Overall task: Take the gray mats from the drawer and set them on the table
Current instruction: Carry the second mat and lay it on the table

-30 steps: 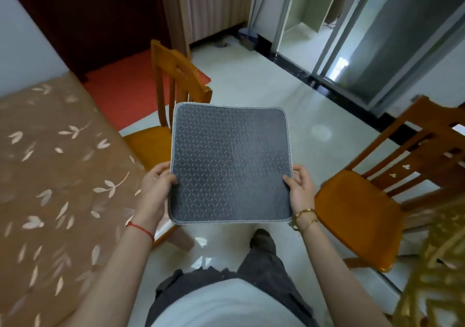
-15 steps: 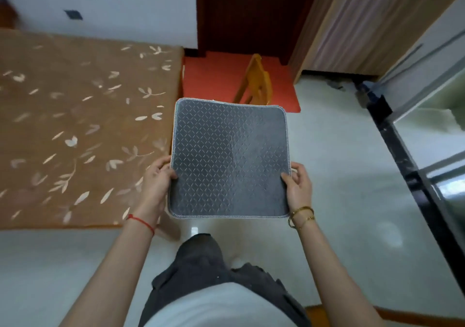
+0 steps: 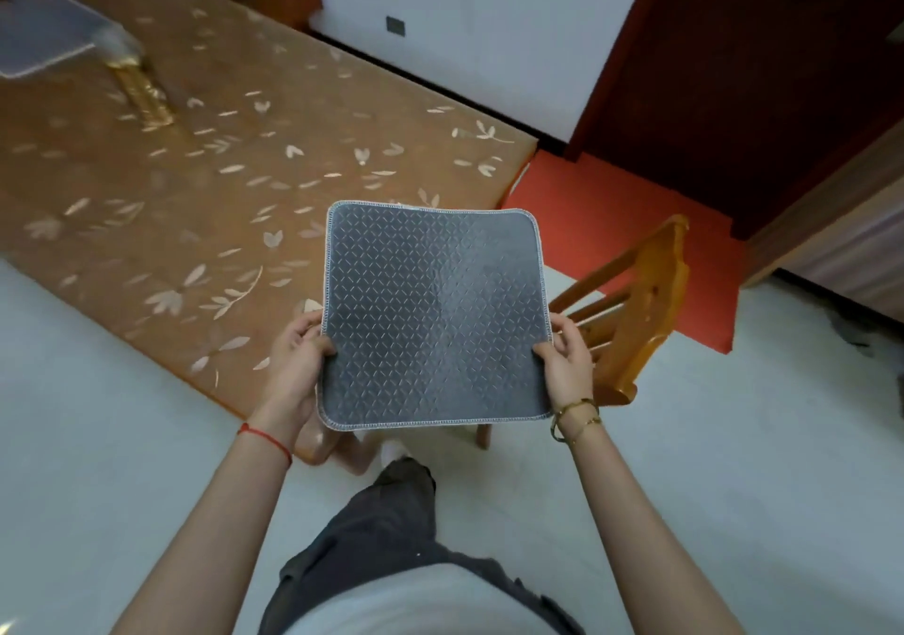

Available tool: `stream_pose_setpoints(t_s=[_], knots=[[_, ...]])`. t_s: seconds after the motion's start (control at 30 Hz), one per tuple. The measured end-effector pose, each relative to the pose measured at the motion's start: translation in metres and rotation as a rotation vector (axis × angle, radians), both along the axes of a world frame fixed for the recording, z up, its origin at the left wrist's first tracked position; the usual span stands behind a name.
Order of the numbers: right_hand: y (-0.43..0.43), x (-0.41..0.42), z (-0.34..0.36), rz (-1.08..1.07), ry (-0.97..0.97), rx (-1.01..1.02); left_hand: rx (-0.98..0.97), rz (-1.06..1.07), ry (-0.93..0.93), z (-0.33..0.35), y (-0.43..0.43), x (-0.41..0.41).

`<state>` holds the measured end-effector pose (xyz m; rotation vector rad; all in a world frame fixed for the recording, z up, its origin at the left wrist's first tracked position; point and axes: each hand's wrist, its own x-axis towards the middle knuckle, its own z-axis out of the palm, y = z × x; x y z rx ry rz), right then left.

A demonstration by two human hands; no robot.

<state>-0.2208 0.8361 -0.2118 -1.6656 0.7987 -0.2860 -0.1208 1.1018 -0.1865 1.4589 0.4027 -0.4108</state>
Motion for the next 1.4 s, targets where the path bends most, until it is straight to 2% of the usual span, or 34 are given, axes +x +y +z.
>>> stream_pose_setpoints(t_s=[0.17, 0.53, 0.77, 1.0, 1.17, 1.4], knots=[[-0.016, 0.089, -0.004, 0.17, 0.056, -0.057, 0.042, 0.157, 0.021, -0.009, -0.004, 0.047], [-0.027, 0.242, -0.015, 0.408, 0.161, -0.132, 0.204, 0.184, 0.017, -0.039, 0.009, 0.115], [-0.036, 0.333, -0.029, 0.619, 0.198, -0.256, 0.415, 0.201, -0.004, -0.062, -0.003, 0.147], [-0.063, 0.421, -0.062, 0.739, 0.291, -0.325, 0.384, 0.3, 0.076, -0.088, -0.055, 0.188], [-0.078, 0.463, -0.087, 0.81, 0.359, -0.36, 0.381, 0.304, 0.184, -0.11, -0.077, 0.21], [-0.094, 0.48, -0.115, 0.899, 0.38, -0.381, 0.459, 0.284, 0.297, -0.13, -0.096, 0.207]])
